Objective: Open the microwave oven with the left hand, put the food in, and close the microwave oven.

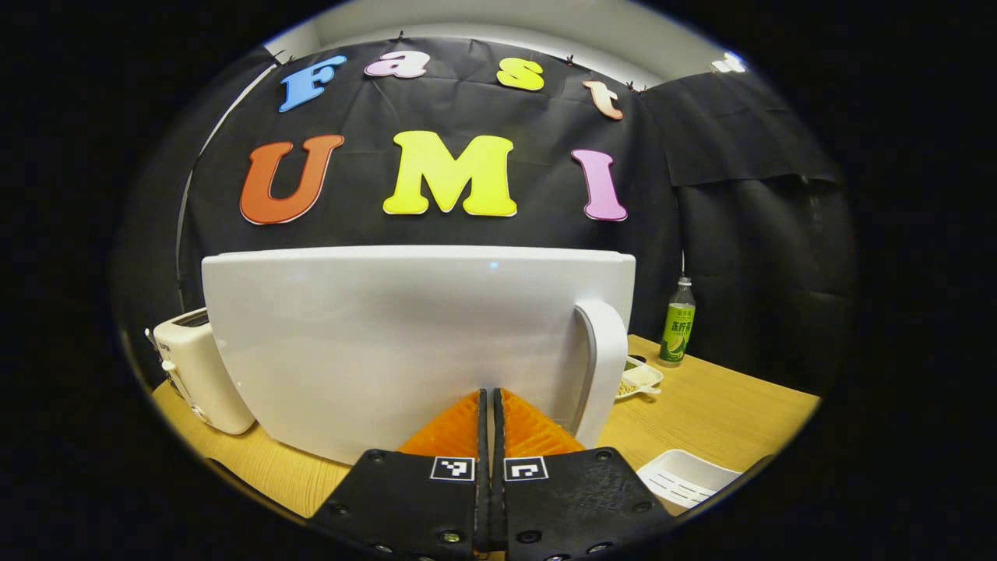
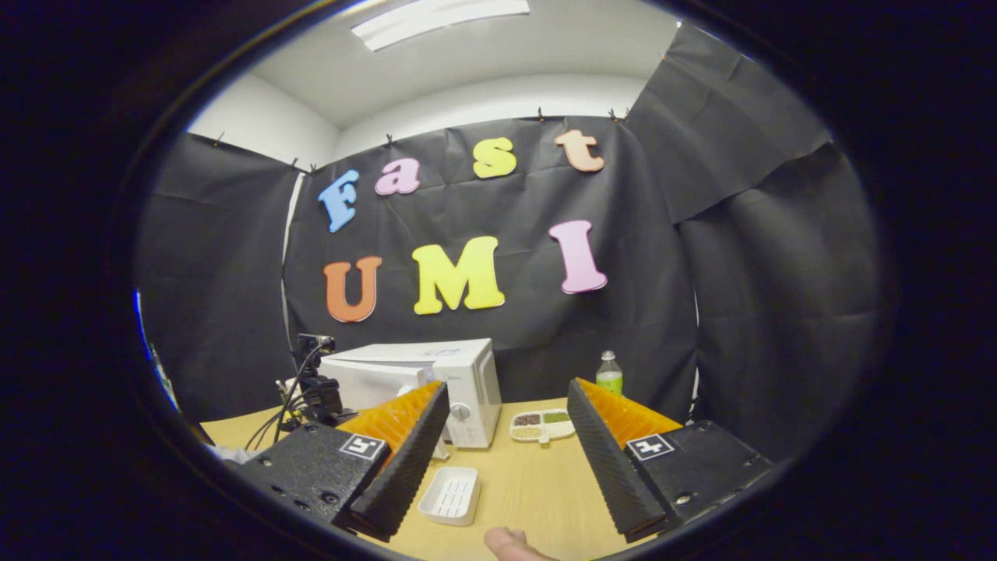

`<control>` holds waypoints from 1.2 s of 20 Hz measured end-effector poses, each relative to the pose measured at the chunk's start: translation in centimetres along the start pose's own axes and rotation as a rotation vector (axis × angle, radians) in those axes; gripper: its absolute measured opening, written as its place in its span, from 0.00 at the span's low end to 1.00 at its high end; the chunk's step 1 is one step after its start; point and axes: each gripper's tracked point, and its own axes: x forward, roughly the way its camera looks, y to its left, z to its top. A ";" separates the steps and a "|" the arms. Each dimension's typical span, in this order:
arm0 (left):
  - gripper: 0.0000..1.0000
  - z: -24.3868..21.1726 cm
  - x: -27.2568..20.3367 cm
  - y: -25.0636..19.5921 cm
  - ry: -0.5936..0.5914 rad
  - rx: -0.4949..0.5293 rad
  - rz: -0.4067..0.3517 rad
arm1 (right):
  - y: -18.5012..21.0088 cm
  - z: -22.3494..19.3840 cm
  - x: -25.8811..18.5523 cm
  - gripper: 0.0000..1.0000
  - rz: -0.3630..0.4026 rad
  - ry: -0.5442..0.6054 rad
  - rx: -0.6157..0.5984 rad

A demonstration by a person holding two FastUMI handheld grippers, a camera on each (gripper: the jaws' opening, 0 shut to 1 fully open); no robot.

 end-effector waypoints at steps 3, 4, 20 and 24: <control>0.00 0.3 1.8 0.2 0.010 -0.004 0.025 | 0.2 0.2 0.2 0.91 -0.005 -0.002 -0.005; 0.00 0.3 2.3 0.2 0.017 -0.004 0.035 | 0.4 0.3 0.3 0.97 -0.004 0.000 -0.010; 0.00 0.9 -0.5 -1.2 0.109 0.014 0.076 | 2.8 3.7 -4.1 0.92 -0.037 -0.036 -0.063; 0.67 0.9 -5.9 -3.3 0.143 0.009 0.053 | 3.6 4.1 -5.3 0.97 -0.031 -0.040 -0.047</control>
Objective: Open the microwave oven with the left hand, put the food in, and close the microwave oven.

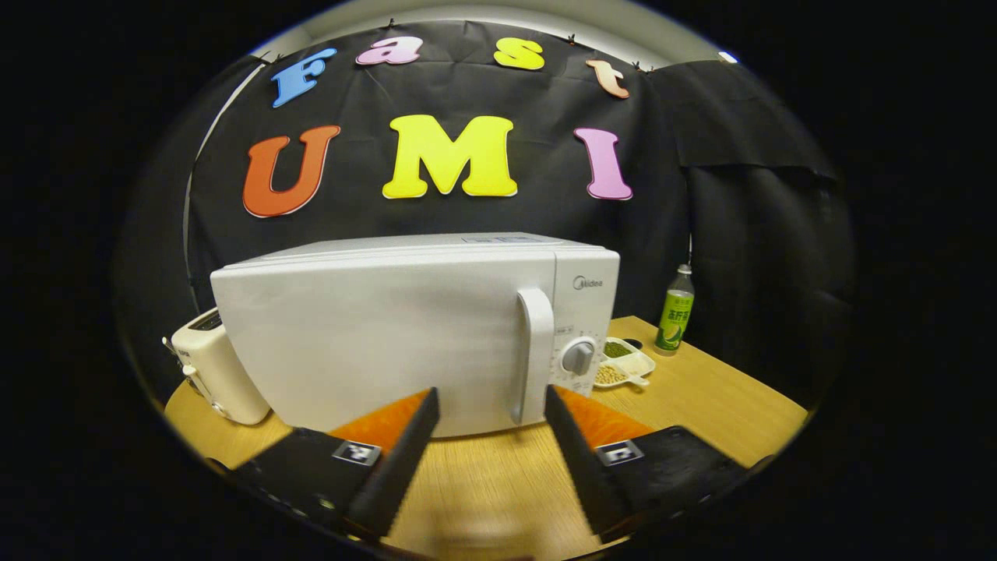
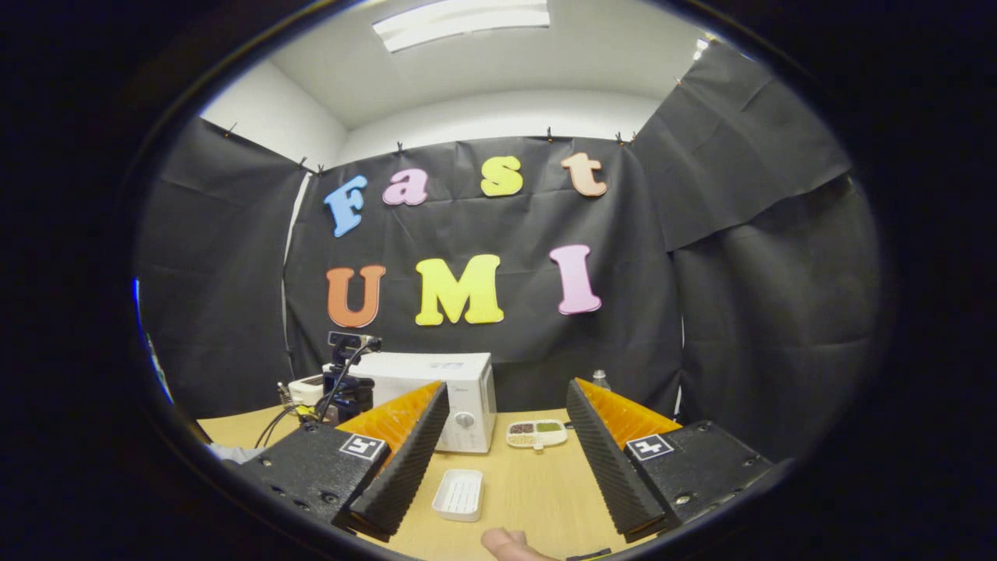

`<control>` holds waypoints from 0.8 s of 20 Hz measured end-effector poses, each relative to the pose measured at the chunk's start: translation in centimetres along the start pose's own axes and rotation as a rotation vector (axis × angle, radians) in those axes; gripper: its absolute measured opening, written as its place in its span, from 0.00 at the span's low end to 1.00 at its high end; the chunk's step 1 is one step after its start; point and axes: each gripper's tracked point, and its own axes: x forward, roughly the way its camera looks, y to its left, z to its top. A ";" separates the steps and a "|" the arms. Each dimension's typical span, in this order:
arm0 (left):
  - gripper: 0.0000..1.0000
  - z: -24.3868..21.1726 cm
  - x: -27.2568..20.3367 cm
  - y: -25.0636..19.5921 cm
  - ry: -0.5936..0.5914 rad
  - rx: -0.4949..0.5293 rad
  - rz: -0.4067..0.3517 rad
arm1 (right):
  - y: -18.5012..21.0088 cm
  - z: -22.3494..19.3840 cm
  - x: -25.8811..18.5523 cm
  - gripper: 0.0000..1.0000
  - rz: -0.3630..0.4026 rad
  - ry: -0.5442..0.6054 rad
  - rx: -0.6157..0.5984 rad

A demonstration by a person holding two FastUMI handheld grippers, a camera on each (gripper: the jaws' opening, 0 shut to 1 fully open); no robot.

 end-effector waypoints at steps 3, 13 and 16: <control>0.97 -0.1 -3.8 1.3 0.010 0.036 0.111 | 0.5 0.3 -1.0 0.97 -0.003 0.001 -0.007; 0.96 3.6 -18.3 -1.3 -0.069 0.060 0.127 | 3.1 2.7 -3.5 0.98 -0.006 -0.022 -0.043; 0.96 5.4 -21.9 -1.7 -0.120 0.062 0.140 | 3.8 3.4 -4.0 0.97 -0.006 -0.028 -0.037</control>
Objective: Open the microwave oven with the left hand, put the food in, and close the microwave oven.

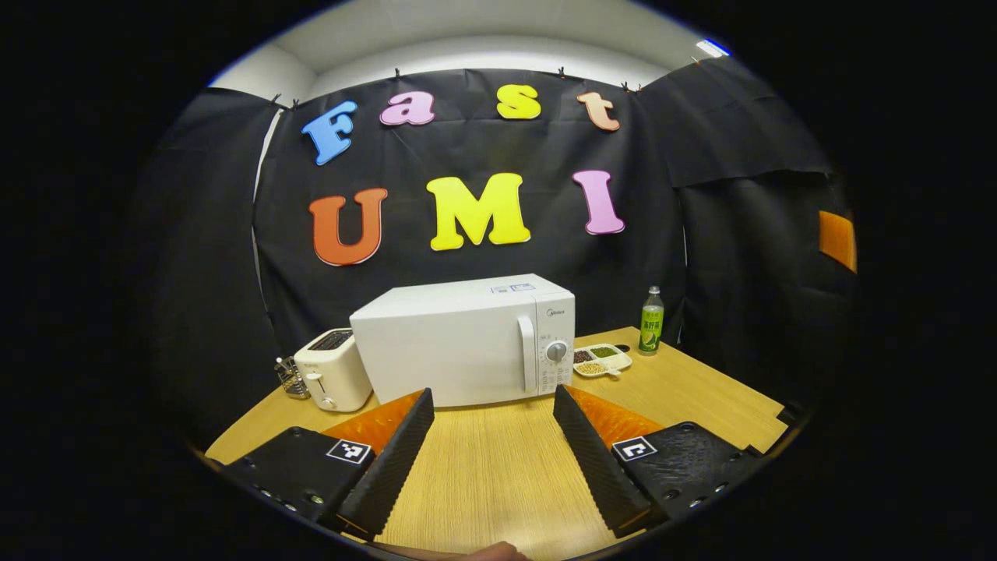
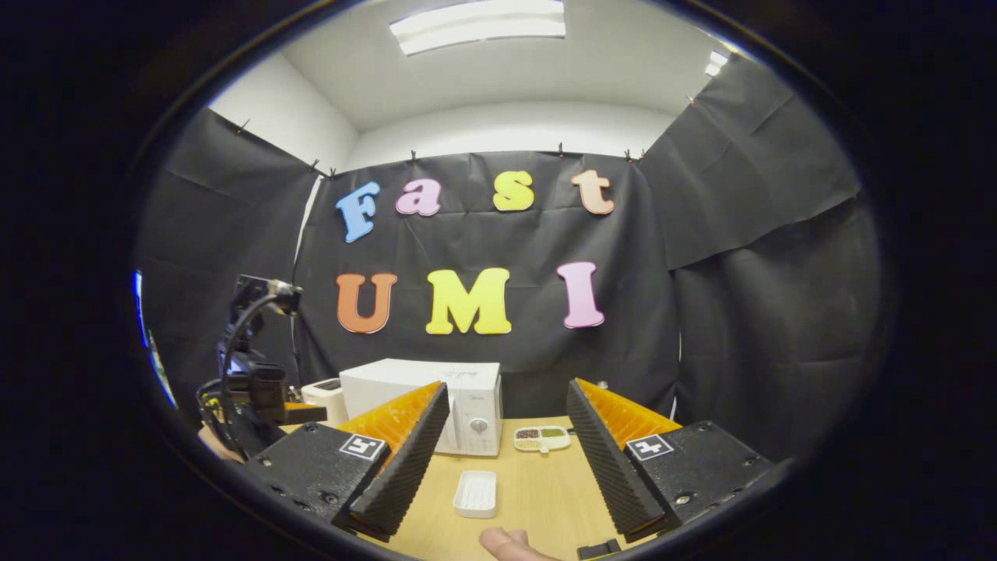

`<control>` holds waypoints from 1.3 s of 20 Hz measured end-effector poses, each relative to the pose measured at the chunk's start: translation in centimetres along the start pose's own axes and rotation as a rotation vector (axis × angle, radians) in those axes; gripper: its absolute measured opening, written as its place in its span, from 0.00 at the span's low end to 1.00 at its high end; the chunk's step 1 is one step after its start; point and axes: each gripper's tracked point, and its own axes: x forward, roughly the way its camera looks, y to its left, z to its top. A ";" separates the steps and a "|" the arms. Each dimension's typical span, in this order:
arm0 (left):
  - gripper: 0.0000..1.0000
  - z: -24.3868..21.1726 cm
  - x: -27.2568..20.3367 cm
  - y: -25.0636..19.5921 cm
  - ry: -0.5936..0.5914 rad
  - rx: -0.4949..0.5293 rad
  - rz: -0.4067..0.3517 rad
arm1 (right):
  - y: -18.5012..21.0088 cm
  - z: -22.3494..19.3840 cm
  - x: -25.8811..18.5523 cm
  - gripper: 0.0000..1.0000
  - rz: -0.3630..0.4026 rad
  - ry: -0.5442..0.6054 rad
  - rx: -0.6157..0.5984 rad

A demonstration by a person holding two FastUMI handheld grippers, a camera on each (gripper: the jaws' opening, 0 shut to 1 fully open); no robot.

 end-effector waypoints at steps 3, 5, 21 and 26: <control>0.95 2.0 -3.7 1.2 -0.043 -0.037 0.019 | 0.7 0.7 -0.6 0.97 0.014 0.003 0.037; 0.96 3.4 -5.6 2.5 -0.078 -0.038 0.046 | 1.1 1.2 -0.8 0.97 0.024 0.003 0.064; 0.96 7.2 -14.3 5.4 -0.224 -0.046 0.117 | 4.4 2.6 -2.9 0.97 0.073 -0.023 0.046; 0.96 6.6 -13.8 5.7 -0.209 -0.052 0.128 | 5.2 2.0 -2.9 0.91 0.098 -0.008 0.029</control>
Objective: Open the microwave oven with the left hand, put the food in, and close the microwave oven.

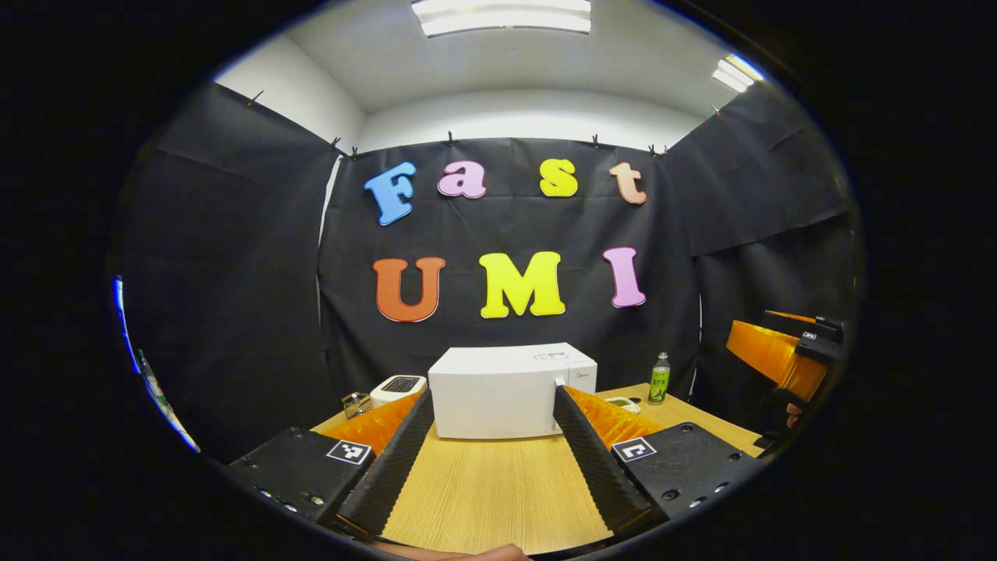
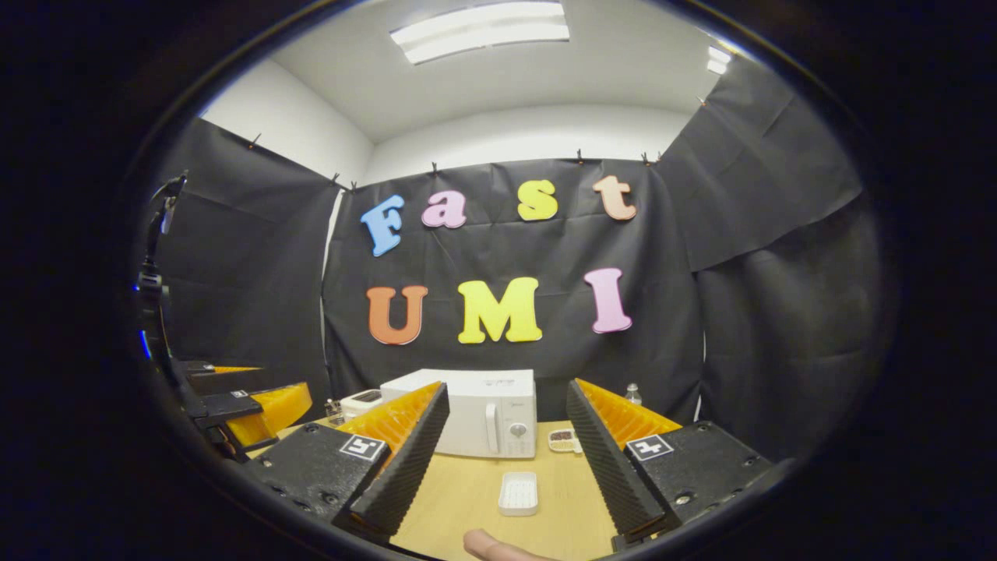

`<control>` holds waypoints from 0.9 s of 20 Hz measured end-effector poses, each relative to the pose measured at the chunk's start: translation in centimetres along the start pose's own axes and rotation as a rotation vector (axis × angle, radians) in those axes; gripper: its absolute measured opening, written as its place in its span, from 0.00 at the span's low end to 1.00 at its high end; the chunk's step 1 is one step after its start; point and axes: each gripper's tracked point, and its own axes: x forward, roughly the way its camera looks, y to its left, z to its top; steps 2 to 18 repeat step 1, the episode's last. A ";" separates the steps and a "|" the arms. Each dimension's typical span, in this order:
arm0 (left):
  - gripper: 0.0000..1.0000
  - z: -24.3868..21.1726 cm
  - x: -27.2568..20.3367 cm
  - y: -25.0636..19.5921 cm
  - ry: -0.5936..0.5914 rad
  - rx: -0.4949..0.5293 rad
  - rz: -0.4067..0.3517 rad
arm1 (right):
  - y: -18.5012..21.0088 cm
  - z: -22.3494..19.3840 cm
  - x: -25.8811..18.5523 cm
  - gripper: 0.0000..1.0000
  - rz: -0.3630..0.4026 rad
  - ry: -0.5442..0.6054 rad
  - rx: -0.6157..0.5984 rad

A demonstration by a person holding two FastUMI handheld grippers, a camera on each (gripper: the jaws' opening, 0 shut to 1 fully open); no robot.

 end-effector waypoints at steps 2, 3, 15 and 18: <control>0.96 -0.2 -0.1 0.0 0.004 0.000 0.000 | 0.2 -0.2 0.0 0.91 0.009 0.005 0.004; 0.96 -0.2 -0.1 0.0 0.004 0.000 0.000 | 0.2 -0.2 0.0 0.91 0.009 0.005 0.004; 0.96 -0.2 -0.1 0.0 0.004 0.000 0.000 | 0.2 -0.2 0.0 0.91 0.009 0.005 0.004; 0.96 -0.2 -0.1 0.0 0.004 0.000 0.000 | 0.2 -0.2 0.0 0.91 0.009 0.005 0.004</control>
